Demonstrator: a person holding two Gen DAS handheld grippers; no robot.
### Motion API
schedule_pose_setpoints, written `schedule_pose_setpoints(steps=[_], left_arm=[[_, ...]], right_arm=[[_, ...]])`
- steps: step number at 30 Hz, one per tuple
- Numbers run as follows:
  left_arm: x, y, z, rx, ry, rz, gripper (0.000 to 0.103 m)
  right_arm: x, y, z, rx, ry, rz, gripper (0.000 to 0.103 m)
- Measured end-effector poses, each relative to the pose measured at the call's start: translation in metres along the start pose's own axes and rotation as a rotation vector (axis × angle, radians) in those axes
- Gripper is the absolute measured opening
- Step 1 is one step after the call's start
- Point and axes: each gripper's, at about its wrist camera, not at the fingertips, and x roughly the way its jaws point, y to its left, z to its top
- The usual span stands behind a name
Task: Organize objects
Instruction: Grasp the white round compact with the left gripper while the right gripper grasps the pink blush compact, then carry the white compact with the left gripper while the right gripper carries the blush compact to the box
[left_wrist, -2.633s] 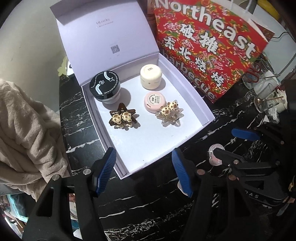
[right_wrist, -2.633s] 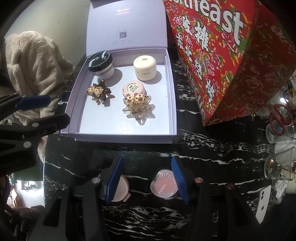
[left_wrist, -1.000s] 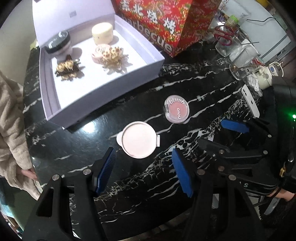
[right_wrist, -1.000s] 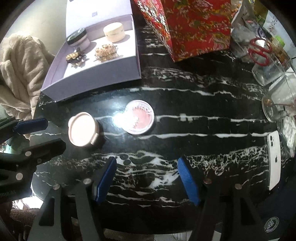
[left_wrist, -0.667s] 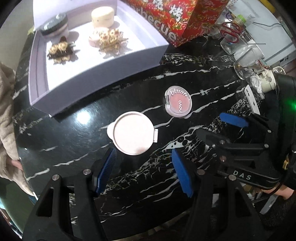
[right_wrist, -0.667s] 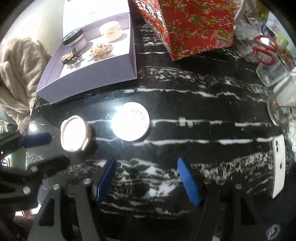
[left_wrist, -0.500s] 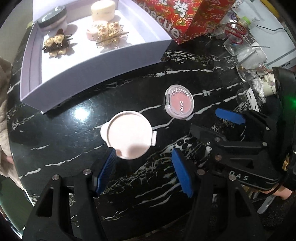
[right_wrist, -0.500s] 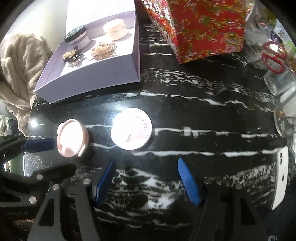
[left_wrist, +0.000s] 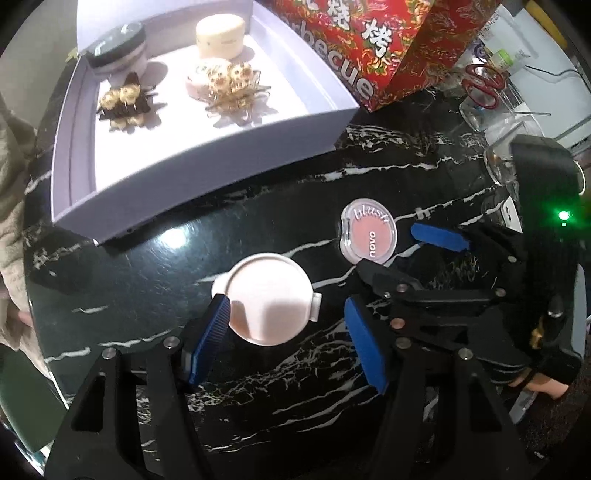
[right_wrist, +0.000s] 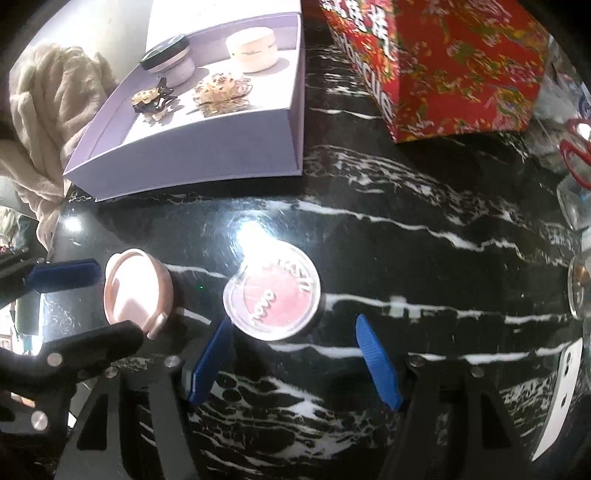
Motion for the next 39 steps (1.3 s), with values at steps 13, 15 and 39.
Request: schedule_pose_setpoints(steps=[13, 15, 39], left_arm=[[0.03, 0.013, -0.007, -0.013, 0.097, -0.05, 0.064], [0.031, 0.012, -0.006, 0.009, 0.081, -0.039, 0.064], [0.025, 0.005, -0.003, 0.271, -0.036, -0.028, 0.068]], right_arm=[[0.006, 0.019, 0.013, -0.053, -0.044, -0.072, 0.056], [0.006, 0.02, 0.013, -0.043, -0.045, -0.078, 0.056], [-0.016, -0.009, -0.078, 0.294, -0.025, -0.134, 0.056]])
